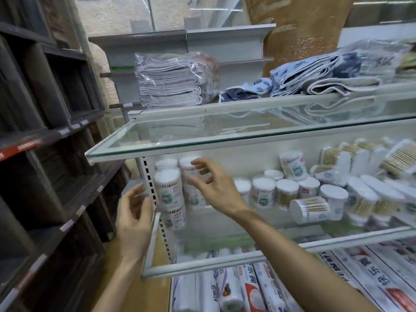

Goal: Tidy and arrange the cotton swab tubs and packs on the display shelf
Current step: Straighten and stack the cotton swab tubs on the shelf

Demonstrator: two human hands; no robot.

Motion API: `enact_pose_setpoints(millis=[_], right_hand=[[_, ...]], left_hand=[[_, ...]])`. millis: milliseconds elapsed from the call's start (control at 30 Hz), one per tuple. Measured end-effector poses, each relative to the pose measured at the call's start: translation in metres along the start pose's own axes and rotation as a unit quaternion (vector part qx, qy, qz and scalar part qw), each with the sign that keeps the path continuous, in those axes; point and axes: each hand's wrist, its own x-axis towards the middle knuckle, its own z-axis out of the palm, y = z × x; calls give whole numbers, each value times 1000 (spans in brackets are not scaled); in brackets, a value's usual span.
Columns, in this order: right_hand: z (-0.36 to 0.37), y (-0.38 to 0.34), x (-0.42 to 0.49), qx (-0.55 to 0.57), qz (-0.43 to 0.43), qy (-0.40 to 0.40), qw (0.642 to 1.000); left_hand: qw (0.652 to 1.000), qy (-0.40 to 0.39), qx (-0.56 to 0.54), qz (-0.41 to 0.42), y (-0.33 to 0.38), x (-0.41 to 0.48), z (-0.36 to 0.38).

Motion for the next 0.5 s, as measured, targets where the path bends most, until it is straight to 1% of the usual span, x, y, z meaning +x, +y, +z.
enact_pose_setpoints(millis=[33,67,100,200,267,333,400,433,500], right_hand=[[-12,7,1,-44,-12,19,999],[-24,17,2,-98,-25,25,995],[-37,26,4,-158,-32,18,987],[-69,48,9,-321,7,-51,946],[-83,56,8,-392,39,-112,912],[-90,60,7,-417,64,-178,889],[-92,61,6,-395,85,-225,887],[-92,62,6,-386,83,-232,889],[-94,66,4,-383,58,-220,895]], left_hand=[[1000,27,-12,12,6,-4,1],[999,36,-29,20,13,-9,2],[998,28,-50,28,20,-15,4],[992,-43,-113,31,34,-30,13],[986,-95,-137,15,36,-37,22],[980,-139,-139,1,34,-43,30],[975,-165,-143,-31,27,-47,36],[974,-167,-146,-53,22,-48,37],[972,-152,-153,-96,12,-48,38]])
